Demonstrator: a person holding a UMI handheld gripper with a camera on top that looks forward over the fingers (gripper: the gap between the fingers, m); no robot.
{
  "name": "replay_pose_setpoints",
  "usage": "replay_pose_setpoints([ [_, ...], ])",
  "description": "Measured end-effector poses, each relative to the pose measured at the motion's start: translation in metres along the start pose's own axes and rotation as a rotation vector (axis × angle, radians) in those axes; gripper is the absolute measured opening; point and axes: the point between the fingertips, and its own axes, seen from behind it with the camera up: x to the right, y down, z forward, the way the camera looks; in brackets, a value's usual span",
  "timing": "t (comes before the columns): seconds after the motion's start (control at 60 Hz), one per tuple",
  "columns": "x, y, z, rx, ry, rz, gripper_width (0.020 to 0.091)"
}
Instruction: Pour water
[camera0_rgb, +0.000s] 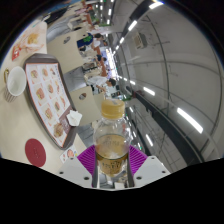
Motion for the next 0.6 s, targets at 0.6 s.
replay_pose_setpoints([
  [0.6,-0.12,-0.134,-0.02,0.269,0.027,-0.727,0.0404],
])
